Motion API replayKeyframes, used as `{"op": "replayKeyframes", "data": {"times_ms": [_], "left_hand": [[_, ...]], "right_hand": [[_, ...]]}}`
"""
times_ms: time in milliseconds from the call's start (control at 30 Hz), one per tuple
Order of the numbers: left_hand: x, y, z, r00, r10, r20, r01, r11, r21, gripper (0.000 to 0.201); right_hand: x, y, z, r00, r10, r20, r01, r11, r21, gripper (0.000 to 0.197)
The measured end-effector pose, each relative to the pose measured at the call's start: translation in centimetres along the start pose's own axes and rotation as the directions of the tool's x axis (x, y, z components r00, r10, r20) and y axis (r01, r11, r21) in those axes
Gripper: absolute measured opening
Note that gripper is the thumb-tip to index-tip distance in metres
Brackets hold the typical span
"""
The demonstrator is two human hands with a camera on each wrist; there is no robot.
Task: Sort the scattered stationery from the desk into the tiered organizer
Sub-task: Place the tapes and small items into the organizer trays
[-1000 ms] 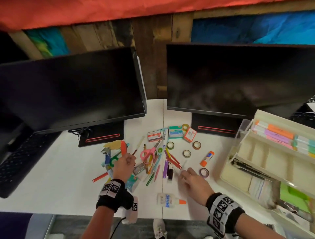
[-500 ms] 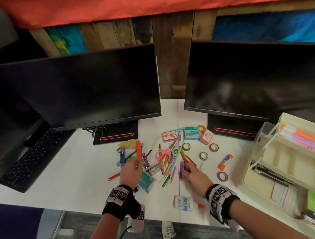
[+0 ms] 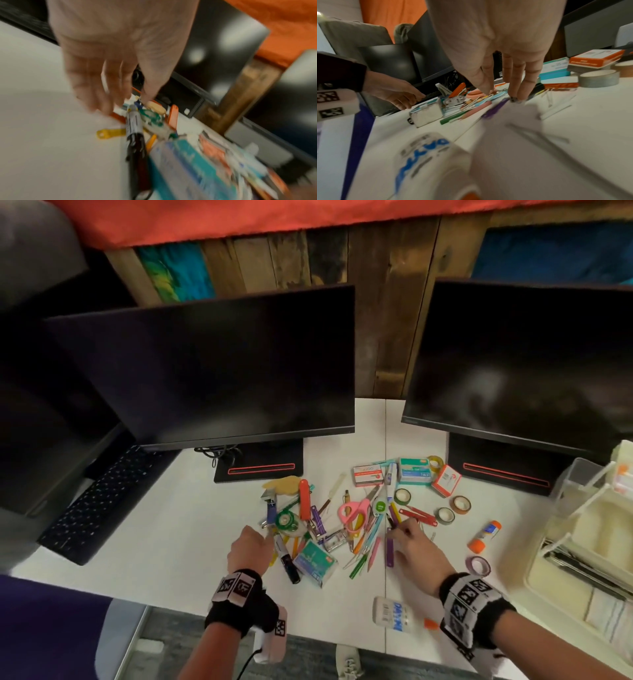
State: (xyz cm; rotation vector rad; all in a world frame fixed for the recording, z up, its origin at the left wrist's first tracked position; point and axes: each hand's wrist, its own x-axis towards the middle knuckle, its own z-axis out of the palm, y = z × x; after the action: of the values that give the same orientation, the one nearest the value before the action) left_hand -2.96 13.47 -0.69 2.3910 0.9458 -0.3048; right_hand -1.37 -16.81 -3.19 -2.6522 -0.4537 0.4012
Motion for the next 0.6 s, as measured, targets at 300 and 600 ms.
{"op": "replayKeyframes", "data": {"times_ms": [300, 600], "left_hand": [[0.8, 0.8, 2.2, 0.976, -0.023, 0.217, -0.039, 0.960, 0.276, 0.045], [1.3, 0.2, 0.5, 0.988, 0.000, 0.153, -0.028, 0.983, 0.181, 0.049]], "right_hand": [[-0.1, 0.7, -0.6, 0.912, 0.376, -0.164, -0.327, 0.909, 0.259, 0.023], [2.8, 1.3, -1.3, 0.835, 0.549, -0.036, -0.491, 0.773, 0.401, 0.019]]}}
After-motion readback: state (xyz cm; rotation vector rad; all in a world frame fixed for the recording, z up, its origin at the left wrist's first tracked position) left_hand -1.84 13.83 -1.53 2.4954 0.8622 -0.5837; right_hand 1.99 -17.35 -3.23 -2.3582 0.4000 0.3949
